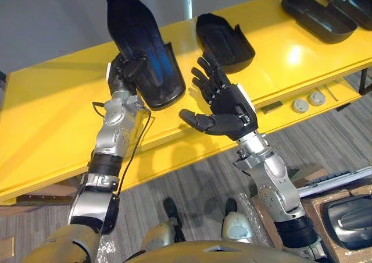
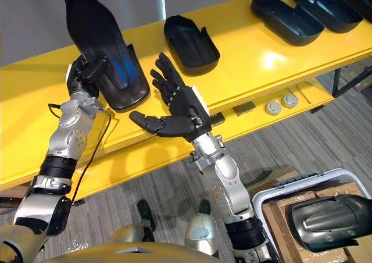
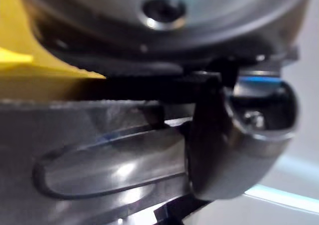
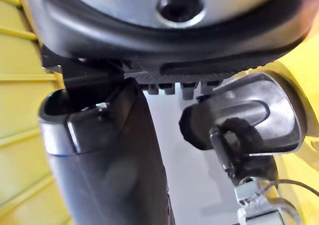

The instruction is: Walk over and take three plastic housings, then place them on the shelf

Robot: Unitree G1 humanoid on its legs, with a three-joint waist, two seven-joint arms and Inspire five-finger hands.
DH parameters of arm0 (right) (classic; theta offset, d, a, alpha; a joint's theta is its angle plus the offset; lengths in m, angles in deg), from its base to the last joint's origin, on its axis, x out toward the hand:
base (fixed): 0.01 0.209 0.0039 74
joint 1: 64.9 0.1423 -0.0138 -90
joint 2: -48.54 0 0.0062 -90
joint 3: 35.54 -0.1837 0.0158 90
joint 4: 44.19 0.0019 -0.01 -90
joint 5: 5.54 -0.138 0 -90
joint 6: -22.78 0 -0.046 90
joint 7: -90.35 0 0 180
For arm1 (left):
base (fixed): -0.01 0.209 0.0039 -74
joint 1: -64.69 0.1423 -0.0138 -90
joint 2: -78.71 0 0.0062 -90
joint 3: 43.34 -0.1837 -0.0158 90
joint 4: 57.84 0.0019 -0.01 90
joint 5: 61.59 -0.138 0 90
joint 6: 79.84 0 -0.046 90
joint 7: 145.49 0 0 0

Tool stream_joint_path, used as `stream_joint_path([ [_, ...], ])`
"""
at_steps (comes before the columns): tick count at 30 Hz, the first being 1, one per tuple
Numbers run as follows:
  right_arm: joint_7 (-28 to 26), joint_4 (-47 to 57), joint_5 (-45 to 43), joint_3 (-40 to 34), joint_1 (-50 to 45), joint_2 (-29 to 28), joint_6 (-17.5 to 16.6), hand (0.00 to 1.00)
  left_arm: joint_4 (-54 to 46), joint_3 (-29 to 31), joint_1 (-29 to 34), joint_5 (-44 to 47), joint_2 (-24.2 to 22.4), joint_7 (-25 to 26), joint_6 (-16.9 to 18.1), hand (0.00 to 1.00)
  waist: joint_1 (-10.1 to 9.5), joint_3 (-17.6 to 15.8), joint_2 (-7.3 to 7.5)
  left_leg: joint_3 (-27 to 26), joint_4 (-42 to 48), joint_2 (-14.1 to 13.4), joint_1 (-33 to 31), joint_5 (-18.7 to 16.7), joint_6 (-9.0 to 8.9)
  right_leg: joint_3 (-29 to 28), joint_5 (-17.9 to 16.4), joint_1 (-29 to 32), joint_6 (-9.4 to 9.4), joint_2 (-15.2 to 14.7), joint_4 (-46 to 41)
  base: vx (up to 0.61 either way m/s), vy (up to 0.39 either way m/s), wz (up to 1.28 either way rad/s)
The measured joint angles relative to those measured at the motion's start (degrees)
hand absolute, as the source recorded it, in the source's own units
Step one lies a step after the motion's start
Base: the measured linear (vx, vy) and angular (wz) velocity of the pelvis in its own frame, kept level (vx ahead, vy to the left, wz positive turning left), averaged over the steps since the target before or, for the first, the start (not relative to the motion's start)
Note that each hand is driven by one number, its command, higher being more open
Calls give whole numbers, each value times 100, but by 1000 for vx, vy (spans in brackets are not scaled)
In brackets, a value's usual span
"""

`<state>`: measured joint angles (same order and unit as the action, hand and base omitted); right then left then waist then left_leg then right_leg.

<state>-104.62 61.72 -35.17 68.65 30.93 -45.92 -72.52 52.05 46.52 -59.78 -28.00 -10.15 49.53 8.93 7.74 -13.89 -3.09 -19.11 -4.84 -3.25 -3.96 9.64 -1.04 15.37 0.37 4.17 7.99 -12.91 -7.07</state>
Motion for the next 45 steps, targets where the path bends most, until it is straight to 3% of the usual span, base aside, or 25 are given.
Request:
stream_joint_path([
  [1, 42, 0, 0, 2, 12, -8, 0, 100, 0, -2, -9, 0, -15, 5, -46, 0, -13, 0, -1, 6, 0, -1, -36, 4, 1, 2, 0, 41, -1, 0, -5, 4, -3, 4],
  [2, 93, 0, 0, -8, 34, -7, 0, 100, 0, -2, -44, -2, -30, 33, -106, 100, -29, -9, 1, 16, 1, -1, -96, 17, 3, 8, 1, 95, -1, 0, -17, 16, -9, 6],
  [7, 331, 0, -1, 0, 244, -8, 70, 100, 0, -10, -222, -79, -46, 285, -305, 100, -84, -246, -3, 33, 4, 7, -155, 48, 15, 6, 25, 178, -5, -10, -80, 4, -2, 1],
  [11, 438, 0, -2, 10, 294, -9, 79, 100, 1, -8, -374, -742, -40, 674, -411, 100, -123, -401, -7, 33, 3, 7, -156, 54, 13, 0, 22, 188, -9, -11, -90, 0, 0, 0],
  [16, 443, 0, -5, 154, 294, -16, 93, 100, 50, -4, -466, -1016, -15, 812, -516, 100, -122, -427, 6, 20, 3, 6, -158, 53, 12, -22, 20, 210, -11, -10, -94, 3, -3, -1],
  [34, 483, 0, -9, 212, 233, -26, 112, 100, 744, -6, -813, -1379, 320, 779, -502, 100, -39, -474, -28, -100, 3, -2, 6, 42, 0, -163, 43, 143, -4, 1, -78, 7, -8, -4],
  [41, 494, 1, -2, 213, 79, -27, 107, 100, 732, -12, -813, -1616, 638, 598, -926, 100, 21, -463, -45, -109, 2, -28, 162, 24, -21, -139, 152, -132, 0, 50, 176, 0, -1, -1],
  [45, 520, 2, 129, 231, -73, -27, 88, 100, 704, -10, -813, -1592, 835, 579, -892, 100, 3, -440, -68, -101, 1, -41, 265, 6, -38, -117, 208, -307, -4, 79, 320, 0, 0, 0],
])
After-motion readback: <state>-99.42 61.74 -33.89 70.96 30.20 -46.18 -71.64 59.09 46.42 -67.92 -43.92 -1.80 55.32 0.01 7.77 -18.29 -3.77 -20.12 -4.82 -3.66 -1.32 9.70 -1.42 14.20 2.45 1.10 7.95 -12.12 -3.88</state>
